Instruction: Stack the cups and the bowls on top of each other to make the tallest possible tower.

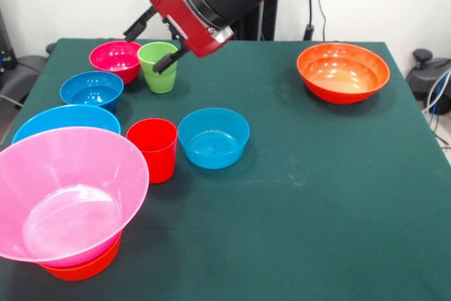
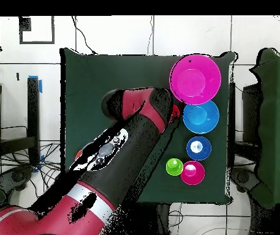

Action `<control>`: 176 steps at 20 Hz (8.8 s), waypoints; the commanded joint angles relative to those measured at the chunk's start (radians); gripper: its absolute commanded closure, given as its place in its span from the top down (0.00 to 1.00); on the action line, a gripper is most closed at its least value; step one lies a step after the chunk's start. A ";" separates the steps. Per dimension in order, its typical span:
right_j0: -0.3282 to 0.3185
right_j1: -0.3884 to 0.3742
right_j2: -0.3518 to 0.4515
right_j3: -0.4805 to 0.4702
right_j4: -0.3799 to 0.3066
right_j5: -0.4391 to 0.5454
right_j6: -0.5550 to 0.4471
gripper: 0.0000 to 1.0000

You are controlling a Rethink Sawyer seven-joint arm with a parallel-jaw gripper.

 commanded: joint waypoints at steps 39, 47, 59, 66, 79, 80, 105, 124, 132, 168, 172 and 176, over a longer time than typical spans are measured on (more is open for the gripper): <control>-0.024 0.058 0.332 0.216 -0.301 -0.533 -0.036 1.00; -0.007 0.053 0.309 0.214 -0.313 -0.497 -0.006 1.00; 0.012 0.042 0.284 0.223 -0.319 -0.494 0.016 1.00; 0.012 0.007 0.280 0.248 -0.330 -0.467 -0.008 1.00; -0.016 -0.123 0.301 0.327 -0.394 -0.408 -0.099 1.00; -0.019 -0.129 0.300 0.329 -0.403 -0.407 -0.104 1.00; -0.059 0.031 0.234 0.267 -0.529 -0.563 0.094 1.00; -0.010 0.175 0.164 0.220 -0.443 -0.640 0.187 1.00; -0.002 0.212 0.167 0.208 -0.402 -0.677 0.211 1.00; -0.020 0.291 0.133 0.151 -0.311 -0.804 0.140 1.00; -0.021 0.299 0.123 0.146 -0.307 -0.809 0.137 1.00; -0.030 0.306 0.122 0.141 -0.309 -0.821 0.130 1.00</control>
